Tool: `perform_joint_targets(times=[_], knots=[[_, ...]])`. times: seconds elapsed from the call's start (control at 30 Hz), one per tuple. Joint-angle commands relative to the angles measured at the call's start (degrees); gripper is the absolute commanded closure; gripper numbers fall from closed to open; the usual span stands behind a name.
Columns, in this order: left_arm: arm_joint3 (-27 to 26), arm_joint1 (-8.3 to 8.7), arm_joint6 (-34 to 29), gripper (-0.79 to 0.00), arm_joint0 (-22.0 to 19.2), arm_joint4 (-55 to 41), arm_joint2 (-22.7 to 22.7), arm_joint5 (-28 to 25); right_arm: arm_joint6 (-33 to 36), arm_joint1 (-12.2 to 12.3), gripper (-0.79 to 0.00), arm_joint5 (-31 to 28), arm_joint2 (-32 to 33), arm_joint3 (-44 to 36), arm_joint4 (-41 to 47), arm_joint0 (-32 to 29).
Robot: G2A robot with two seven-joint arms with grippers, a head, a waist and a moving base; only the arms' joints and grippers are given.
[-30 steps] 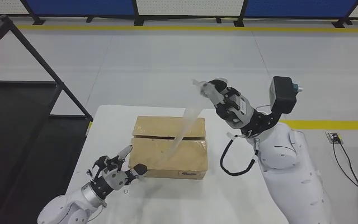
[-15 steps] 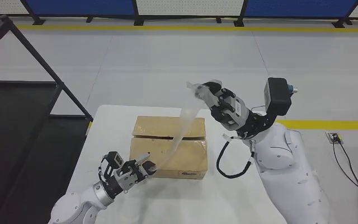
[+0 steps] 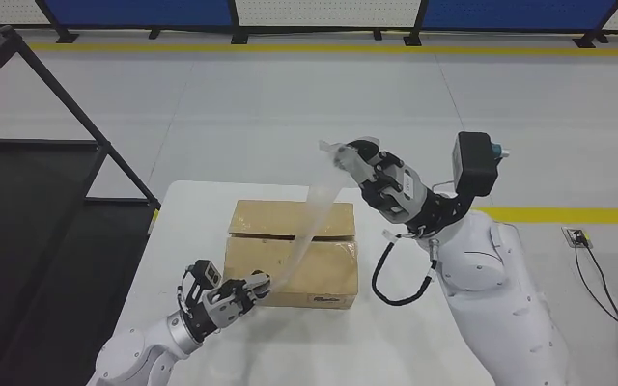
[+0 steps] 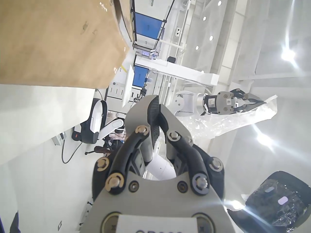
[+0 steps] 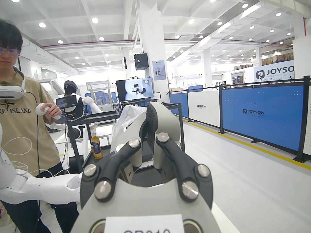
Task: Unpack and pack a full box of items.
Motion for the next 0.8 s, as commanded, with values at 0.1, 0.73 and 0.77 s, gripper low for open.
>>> perform_joint_targets(times=[0.1, 0.73, 0.77], knots=[[-0.2, 0.02, 1.0, 0.0, 0.5, -3.1, -2.1, -1.5, -0.3, 0.2, 0.0, -1.3, 1.3, 1.5, 0.7, -0.1], [-0.8, -0.32, 9.6, 0.0, 1.0, -7.2, -4.8, -4.2, 0.3, 0.9, 0.0, -7.5, 3.1, 7.0, 4.0, 0.4], [-0.7, -0.36, 10.3, 0.0, 0.9, -7.4, -4.9, -4.2, 0.3, 0.9, 0.0, -7.5, 3.1, 7.0, 4.0, 0.4]])
